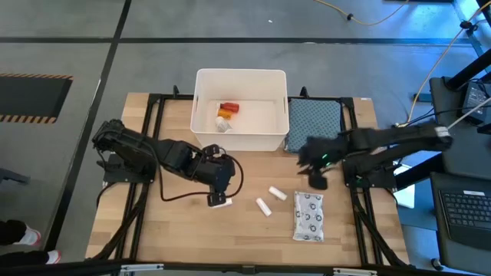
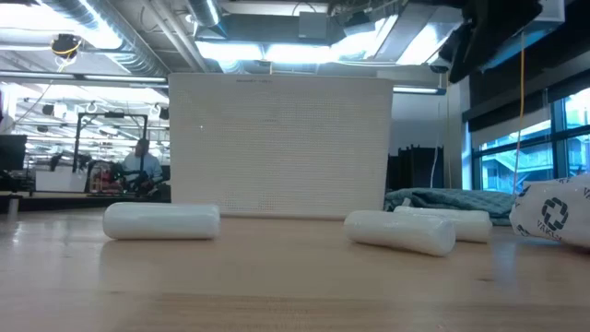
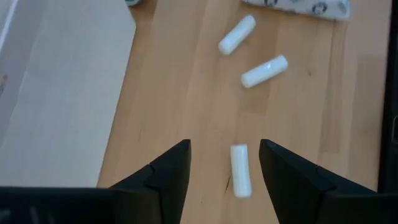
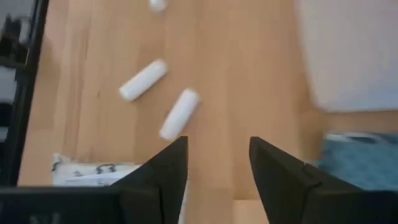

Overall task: Pick & place medical supplies in basket/bin
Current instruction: Put the top right rolled white gauze into the white bin

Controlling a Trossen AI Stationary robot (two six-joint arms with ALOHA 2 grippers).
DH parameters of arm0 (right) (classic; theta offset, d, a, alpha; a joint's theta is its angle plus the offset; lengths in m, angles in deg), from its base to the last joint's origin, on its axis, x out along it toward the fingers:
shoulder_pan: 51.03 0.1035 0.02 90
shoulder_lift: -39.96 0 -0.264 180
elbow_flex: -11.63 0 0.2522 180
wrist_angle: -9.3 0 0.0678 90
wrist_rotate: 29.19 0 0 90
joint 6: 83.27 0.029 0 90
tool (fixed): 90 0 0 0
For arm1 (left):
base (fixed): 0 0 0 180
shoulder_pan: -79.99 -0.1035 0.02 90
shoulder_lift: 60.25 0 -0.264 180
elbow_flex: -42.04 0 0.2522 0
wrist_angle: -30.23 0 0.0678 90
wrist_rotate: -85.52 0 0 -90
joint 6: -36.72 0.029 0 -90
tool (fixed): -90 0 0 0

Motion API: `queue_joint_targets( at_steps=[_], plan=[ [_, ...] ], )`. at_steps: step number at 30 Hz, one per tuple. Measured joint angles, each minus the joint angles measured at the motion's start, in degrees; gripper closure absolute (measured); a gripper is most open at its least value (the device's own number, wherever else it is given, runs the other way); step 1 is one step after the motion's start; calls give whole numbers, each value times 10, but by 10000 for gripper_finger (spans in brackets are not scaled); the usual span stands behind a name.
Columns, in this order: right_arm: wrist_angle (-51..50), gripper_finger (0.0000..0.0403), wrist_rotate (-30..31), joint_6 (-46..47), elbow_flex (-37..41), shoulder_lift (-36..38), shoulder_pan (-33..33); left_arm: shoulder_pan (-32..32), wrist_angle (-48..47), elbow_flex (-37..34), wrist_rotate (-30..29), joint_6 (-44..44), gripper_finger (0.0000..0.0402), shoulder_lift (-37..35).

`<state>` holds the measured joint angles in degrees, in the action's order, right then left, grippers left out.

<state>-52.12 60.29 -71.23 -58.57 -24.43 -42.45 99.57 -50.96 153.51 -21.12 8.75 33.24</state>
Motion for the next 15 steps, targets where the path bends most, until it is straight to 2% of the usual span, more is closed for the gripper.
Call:
queue_joint_targets(
  at_steps=[5,11,13,15],
  plan=[
    [44,231,-3,67,-31,-118,44,17,-27,0,-38,-11,219,0],
    [101,231,-44,77,-35,-202,68,43,-20,-2,-58,-9,219,0],
    [115,231,-47,88,-35,-221,71,50,44,-24,-62,9,221,-5],
    [138,231,-47,102,-35,-235,71,51,143,-62,-7,53,222,-16]
  ],
)
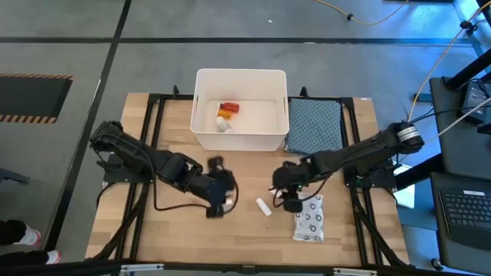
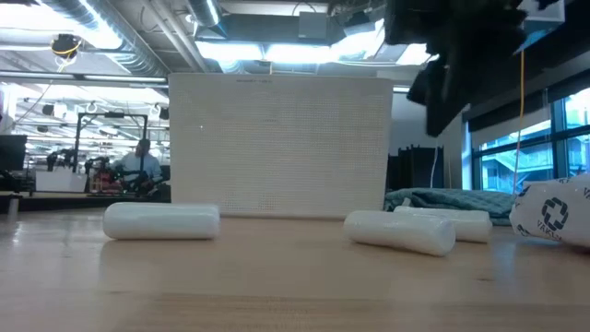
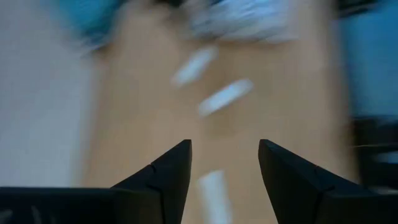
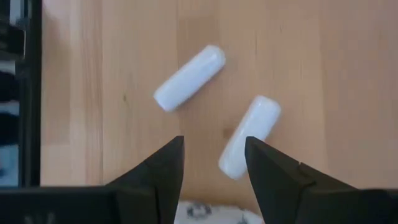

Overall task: Pick & place medical supplies in basket/bin
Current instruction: Put the top right rolled white gauze into the white bin

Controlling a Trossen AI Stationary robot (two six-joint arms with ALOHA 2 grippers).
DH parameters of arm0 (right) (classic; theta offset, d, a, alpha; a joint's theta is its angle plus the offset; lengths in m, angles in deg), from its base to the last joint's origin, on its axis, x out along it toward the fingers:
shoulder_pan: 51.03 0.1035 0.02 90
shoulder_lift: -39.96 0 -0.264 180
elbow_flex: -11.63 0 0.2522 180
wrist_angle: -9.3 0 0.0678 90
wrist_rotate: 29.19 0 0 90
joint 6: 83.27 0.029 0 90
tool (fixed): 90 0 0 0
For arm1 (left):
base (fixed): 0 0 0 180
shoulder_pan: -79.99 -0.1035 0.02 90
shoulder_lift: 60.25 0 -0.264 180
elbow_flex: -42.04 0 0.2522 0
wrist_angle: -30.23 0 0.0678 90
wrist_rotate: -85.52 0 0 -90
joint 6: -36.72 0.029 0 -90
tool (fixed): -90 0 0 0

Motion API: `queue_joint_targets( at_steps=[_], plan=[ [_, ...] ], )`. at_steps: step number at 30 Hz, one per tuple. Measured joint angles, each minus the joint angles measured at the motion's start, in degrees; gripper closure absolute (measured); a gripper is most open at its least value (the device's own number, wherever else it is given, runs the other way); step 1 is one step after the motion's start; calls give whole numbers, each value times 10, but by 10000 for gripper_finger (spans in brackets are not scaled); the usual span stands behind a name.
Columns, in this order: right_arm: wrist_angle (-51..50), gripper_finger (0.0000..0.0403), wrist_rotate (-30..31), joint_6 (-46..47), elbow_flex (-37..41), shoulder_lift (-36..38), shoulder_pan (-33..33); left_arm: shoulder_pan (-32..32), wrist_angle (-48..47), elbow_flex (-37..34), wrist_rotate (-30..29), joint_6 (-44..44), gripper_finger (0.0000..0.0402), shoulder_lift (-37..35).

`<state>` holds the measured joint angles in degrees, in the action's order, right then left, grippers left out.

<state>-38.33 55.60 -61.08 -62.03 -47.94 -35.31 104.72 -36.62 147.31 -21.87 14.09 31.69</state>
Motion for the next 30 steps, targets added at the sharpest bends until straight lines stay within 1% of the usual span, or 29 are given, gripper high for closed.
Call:
queue_joint_targets(
  at_steps=[2,3,5,7,9,10,12,15,17,20,24,27,30],
  plan=[
    [21,231,-2,-1,0,-10,0,-7,130,-36,72,44,224,-8],
    [26,231,-7,-6,0,-12,0,-11,170,-51,100,59,225,-11],
    [30,231,-9,-13,0,-12,0,-21,169,-72,119,64,227,-19],
    [24,231,-4,6,0,-12,1,-30,163,-95,120,50,228,-30],
    [23,231,9,44,0,-12,0,-36,164,-129,118,45,228,-52],
    [20,231,10,61,0,-12,0,-37,184,-149,118,43,228,-63],
    [19,230,16,87,1,-12,-1,-39,245,-197,120,44,228,-92],
    [14,230,49,114,2,-12,-1,-39,372,-273,119,62,229,-140],
    [14,230,69,126,2,-12,-2,-39,435,-323,110,63,229,-172],
    [18,230,71,138,2,-12,-2,-39,501,-381,92,60,229,-208],
    [26,230,79,129,2,-18,2,-36,558,-426,68,62,229,-239],
    [27,227,90,92,2,-35,11,-35,565,-441,62,73,229,-245],
    [33,215,87,109,2,-53,16,-34,564,-443,53,73,229,-242]
  ],
)
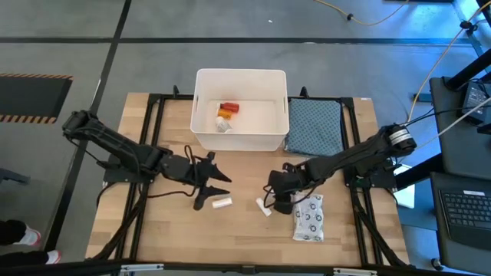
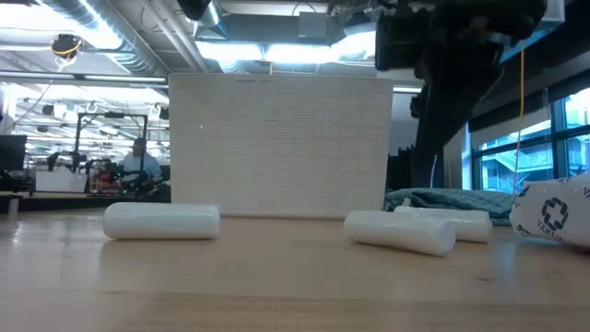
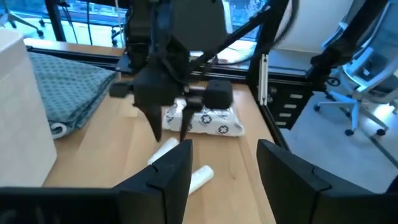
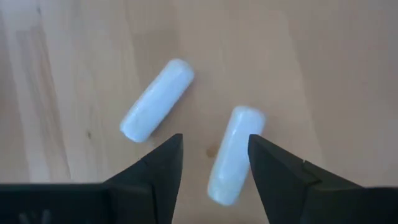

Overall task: Pick & place medical supplies in basket/bin
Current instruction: Put the top right rolled white gauze into the white bin

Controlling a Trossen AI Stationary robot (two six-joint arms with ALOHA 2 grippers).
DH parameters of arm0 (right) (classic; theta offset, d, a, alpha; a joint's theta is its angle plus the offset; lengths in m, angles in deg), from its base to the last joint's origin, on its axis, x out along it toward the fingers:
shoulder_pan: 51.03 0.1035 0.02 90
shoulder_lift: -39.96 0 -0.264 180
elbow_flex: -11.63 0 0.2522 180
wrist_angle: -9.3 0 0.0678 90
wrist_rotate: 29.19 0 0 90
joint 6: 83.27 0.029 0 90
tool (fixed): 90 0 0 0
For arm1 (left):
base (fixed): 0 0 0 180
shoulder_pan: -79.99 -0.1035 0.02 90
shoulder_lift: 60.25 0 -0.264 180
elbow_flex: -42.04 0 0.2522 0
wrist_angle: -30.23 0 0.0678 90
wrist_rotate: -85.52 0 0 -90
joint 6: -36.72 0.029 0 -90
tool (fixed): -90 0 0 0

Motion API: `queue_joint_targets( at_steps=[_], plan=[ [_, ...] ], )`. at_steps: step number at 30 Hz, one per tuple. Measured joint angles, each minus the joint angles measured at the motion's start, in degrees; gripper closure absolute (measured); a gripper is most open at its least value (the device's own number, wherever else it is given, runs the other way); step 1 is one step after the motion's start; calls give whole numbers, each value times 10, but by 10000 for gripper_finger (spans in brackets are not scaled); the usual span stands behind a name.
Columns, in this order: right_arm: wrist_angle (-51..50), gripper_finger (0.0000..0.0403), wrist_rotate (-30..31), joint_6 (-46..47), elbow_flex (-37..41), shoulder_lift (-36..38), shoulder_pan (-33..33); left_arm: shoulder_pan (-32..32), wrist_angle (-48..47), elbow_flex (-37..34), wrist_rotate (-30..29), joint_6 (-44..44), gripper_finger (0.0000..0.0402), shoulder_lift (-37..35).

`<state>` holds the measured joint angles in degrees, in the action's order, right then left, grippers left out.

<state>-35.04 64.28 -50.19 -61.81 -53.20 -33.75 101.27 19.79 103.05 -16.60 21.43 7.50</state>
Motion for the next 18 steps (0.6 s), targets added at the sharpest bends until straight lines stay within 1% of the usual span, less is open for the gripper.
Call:
queue_joint_targets(
  at_steps=[3,6,12,15,18],
  plan=[
    [-1,199,-1,26,0,-14,-1,0,-5,0,-4,0,229,2],
    [0,176,1,27,0,-23,-1,0,-3,0,-7,5,229,2],
    [26,131,-2,48,0,-43,0,0,-3,0,-34,25,229,2],
    [38,118,-16,57,0,-51,3,0,-3,0,-38,25,229,2],
    [34,117,-17,60,0,-60,4,0,-3,0,-34,25,229,2]
  ],
)
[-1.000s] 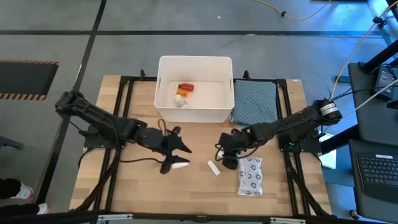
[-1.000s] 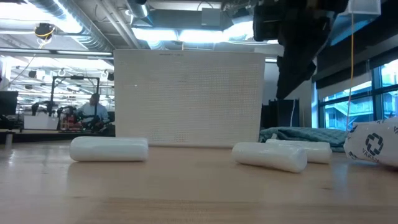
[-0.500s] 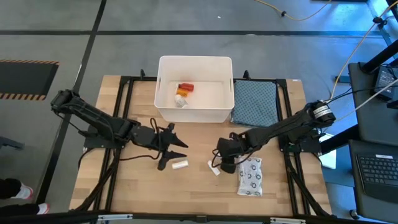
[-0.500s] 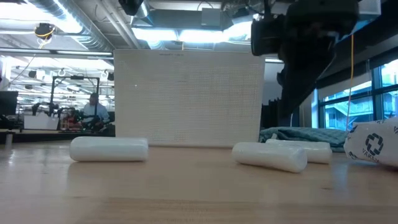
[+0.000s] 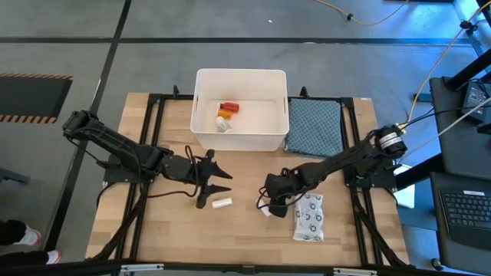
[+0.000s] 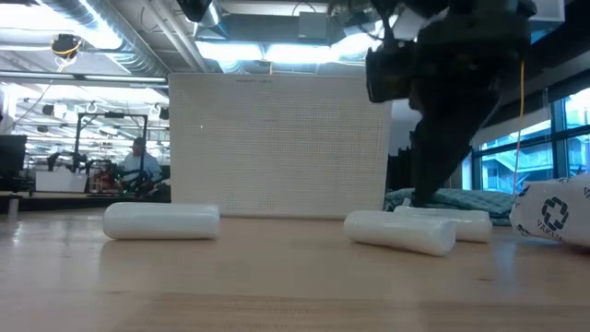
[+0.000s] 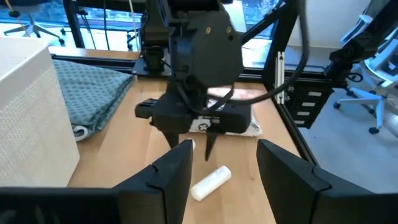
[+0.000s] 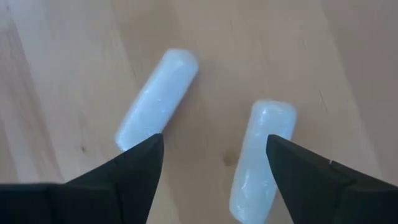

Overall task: Pick & place medical supplies in basket/bin
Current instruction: Put the top right rolled white gauze into the white bin

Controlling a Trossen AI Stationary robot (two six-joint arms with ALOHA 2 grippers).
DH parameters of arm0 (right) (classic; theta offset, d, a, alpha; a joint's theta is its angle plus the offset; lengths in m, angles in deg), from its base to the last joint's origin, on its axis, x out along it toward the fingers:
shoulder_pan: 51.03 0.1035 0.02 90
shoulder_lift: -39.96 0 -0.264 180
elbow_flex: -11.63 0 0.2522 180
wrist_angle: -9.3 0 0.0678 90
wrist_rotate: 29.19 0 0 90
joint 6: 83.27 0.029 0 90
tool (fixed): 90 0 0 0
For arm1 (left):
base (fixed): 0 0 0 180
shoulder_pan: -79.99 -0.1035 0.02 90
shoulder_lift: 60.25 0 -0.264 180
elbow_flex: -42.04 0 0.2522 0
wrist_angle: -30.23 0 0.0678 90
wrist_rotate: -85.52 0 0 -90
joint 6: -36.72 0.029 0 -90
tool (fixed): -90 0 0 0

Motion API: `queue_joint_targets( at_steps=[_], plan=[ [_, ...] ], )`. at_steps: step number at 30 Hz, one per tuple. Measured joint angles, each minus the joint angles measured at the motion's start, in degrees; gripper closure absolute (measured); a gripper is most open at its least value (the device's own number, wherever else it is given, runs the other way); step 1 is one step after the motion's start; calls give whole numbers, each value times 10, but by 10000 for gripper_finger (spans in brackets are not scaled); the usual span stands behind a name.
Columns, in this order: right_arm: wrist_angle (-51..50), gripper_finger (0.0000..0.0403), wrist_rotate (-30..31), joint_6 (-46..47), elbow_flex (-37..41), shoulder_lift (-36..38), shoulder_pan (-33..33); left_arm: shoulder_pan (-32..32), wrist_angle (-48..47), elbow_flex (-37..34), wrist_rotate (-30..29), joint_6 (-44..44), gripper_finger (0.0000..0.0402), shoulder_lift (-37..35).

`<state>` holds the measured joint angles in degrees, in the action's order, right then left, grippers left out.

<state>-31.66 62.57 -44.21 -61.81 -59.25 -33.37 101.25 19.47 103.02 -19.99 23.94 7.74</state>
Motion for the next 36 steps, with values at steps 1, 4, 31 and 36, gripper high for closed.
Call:
queue_joint_targets(
  at_steps=[1,4,31,36],
  plan=[
    [-6,118,3,5,0,-4,-1,0,-1,0,0,0,229,0],
    [-12,125,26,28,0,-17,-1,0,-2,0,0,0,229,0],
    [0,360,-21,30,-85,-51,-11,1,-2,1,80,-19,228,-61],
    [-10,356,-18,-74,-230,-50,-14,1,-2,1,81,-10,228,-111]
  ],
)
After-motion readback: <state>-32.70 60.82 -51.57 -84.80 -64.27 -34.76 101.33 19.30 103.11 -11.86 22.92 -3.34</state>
